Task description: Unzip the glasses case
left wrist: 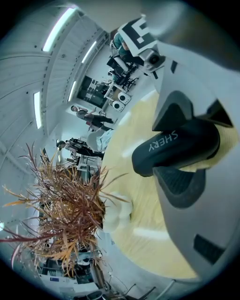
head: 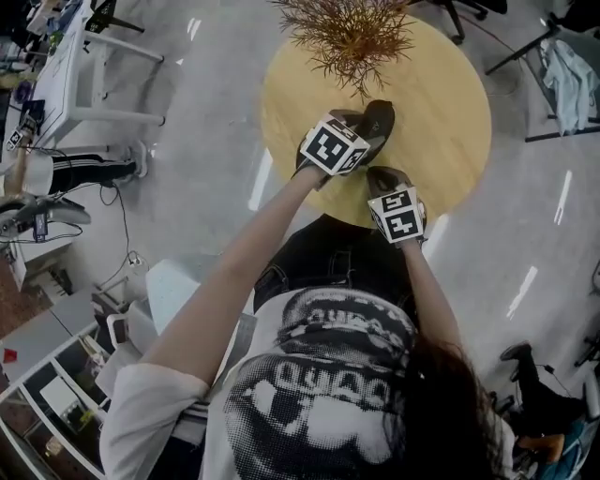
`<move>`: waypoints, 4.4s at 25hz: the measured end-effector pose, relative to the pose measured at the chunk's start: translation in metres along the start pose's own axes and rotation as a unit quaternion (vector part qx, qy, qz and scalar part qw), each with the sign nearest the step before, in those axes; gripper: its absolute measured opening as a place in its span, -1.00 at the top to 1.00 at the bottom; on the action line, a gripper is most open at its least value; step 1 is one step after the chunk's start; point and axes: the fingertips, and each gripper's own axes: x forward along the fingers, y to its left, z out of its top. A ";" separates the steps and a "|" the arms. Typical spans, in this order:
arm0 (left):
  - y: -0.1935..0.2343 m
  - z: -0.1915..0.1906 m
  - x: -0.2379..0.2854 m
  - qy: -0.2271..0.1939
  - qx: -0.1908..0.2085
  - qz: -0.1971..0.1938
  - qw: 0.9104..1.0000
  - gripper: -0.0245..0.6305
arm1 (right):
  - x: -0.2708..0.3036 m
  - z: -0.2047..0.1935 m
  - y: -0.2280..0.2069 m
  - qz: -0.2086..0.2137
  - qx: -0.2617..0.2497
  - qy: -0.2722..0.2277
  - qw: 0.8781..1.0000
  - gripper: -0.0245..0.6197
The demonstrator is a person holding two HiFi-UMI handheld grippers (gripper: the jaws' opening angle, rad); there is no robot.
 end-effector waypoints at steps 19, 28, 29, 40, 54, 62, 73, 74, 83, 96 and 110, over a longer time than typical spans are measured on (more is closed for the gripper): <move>-0.005 0.001 0.000 0.013 -0.001 -0.007 1.000 0.18 | -0.006 0.016 -0.056 0.036 -0.080 0.024 0.996 0.92; -0.006 0.001 0.000 0.020 -0.007 -0.006 1.000 0.18 | -0.004 0.031 -0.089 0.060 -0.125 0.043 0.989 0.92; -0.006 0.001 0.000 0.021 -0.007 -0.005 1.000 0.18 | -0.003 0.032 -0.092 0.063 -0.130 0.045 0.988 0.92; -0.013 0.004 0.001 0.029 0.005 0.009 1.000 0.18 | 0.006 0.050 -0.124 0.099 -0.222 0.062 0.968 0.92; -0.019 0.009 0.009 0.040 0.025 0.015 0.999 0.18 | 0.027 0.074 -0.141 0.169 -0.430 0.076 0.884 0.92; -0.021 0.011 0.010 0.049 0.042 0.023 0.998 0.18 | 0.034 0.081 -0.139 0.227 -0.535 0.077 0.810 0.92; -0.023 0.011 0.011 0.052 0.047 0.031 0.997 0.17 | 0.046 0.089 -0.128 0.248 -0.596 0.077 0.760 0.91; -0.023 0.011 0.011 0.052 0.047 0.031 0.997 0.17 | 0.046 0.089 -0.128 0.248 -0.595 0.076 0.761 0.91; -0.019 0.010 0.011 0.027 0.017 0.060 0.998 0.12 | 0.037 0.086 -0.136 0.208 -0.527 0.050 0.822 0.88; -0.027 0.011 -0.019 -0.083 -0.103 0.170 0.977 0.13 | -0.042 0.040 -0.136 0.197 -0.319 0.000 0.927 0.63; -0.118 -0.034 -0.077 -0.164 -0.234 0.237 0.928 0.28 | -0.111 -0.002 -0.059 0.261 -0.227 -0.053 0.937 0.67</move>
